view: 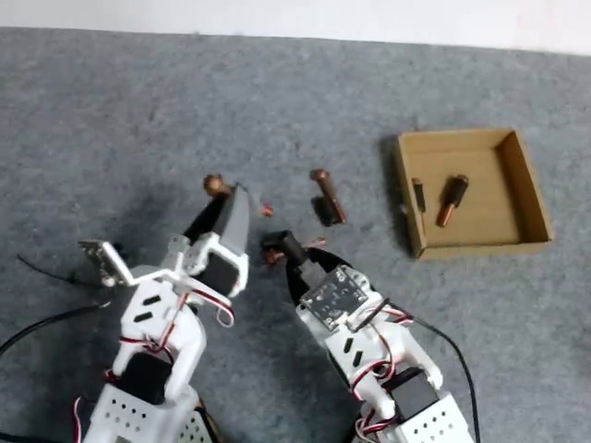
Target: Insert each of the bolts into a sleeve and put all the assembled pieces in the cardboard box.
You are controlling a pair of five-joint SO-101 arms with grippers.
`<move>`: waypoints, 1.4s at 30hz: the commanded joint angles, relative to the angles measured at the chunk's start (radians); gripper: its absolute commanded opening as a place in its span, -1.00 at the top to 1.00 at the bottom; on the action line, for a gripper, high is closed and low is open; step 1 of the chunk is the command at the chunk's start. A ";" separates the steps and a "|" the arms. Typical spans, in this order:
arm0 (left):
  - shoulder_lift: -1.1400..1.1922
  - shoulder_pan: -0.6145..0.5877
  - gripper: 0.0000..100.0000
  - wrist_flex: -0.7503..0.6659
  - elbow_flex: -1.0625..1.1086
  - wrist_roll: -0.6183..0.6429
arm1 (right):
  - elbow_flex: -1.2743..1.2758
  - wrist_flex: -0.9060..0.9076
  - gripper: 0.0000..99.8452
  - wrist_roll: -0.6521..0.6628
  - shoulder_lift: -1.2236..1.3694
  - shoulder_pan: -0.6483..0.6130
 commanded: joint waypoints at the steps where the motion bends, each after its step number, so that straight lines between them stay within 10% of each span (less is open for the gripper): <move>1: -0.027 0.047 0.99 0.015 0.019 -0.017 | 0.111 -0.051 0.99 0.012 -0.021 -0.012; 42: -0.031 0.125 0.99 0.307 -0.125 0.026 | 0.111 -0.051 0.99 0.012 -0.015 -0.007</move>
